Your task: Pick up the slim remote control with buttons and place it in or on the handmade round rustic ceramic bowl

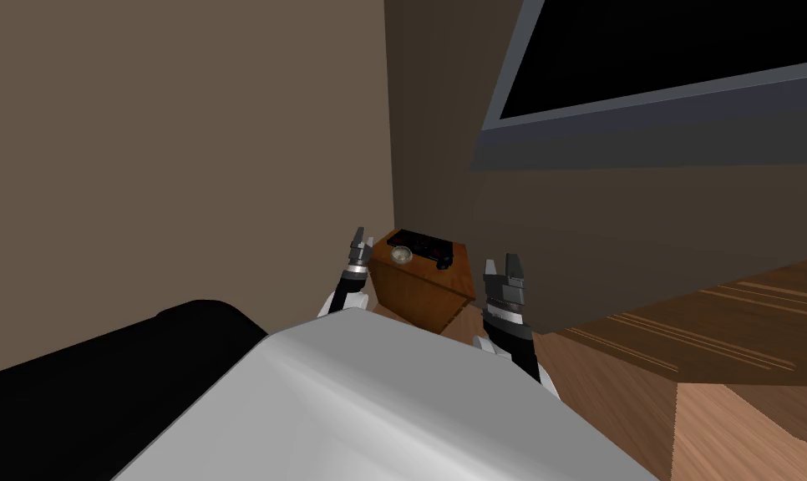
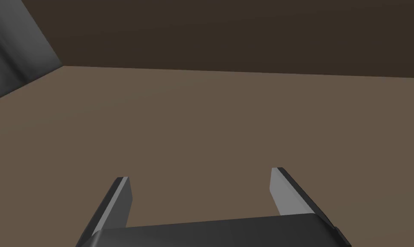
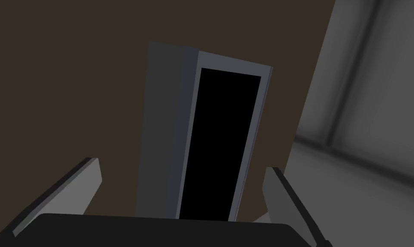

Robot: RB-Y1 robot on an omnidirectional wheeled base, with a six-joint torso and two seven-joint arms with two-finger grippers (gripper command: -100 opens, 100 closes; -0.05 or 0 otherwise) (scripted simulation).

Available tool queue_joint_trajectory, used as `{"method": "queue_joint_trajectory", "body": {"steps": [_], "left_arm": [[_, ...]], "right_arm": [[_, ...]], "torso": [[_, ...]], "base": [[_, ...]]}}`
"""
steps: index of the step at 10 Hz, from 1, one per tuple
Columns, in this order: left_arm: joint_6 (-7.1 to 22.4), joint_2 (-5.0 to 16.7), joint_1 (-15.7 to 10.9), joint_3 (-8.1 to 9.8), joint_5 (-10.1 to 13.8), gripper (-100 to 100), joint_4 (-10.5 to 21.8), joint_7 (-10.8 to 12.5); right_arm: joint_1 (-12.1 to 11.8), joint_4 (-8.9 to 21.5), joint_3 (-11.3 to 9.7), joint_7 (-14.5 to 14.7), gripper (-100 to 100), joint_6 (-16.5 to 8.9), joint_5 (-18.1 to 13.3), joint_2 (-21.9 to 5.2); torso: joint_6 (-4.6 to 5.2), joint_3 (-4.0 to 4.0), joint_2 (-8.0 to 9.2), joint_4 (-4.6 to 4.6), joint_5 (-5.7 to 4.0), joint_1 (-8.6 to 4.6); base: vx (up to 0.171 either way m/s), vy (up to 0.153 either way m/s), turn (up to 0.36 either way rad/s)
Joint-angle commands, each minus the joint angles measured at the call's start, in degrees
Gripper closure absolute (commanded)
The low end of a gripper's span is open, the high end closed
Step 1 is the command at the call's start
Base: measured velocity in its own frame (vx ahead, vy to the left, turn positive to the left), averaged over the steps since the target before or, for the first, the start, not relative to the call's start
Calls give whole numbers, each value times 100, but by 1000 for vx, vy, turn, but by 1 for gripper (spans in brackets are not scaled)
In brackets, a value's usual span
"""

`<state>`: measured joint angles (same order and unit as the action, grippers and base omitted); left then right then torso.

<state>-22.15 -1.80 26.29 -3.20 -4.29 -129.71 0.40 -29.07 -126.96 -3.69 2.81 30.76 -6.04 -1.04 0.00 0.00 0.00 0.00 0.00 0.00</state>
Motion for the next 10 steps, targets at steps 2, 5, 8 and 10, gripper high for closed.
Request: {"method": "queue_joint_trajectory", "body": {"steps": [2,5,8,10], "left_arm": [[322,309,-299,61,-19,-100,184,16],[811,619,-807,169,-46,-100,547,31],[1256,793,-1188,268,-66,-100,893,33],[1589,871,-1470,325,-76,-100,1104,30]], "right_arm": [[0,0,0,0,0,0,0,0],[0,0,0,0,0,0,0,0],[0,0,0,0,0,0,0,0],[0,0,0,0,0,0,0,0]], "torso": [[1,2,3,1,1,5],[1,6,10,2,3,14],[0,2,3,1,3,13],[0,1,2,0,3,13]], "base": [[-21,19,-9],[-31,35,-11],[-14,33,-8],[-12,29,-8]]}}
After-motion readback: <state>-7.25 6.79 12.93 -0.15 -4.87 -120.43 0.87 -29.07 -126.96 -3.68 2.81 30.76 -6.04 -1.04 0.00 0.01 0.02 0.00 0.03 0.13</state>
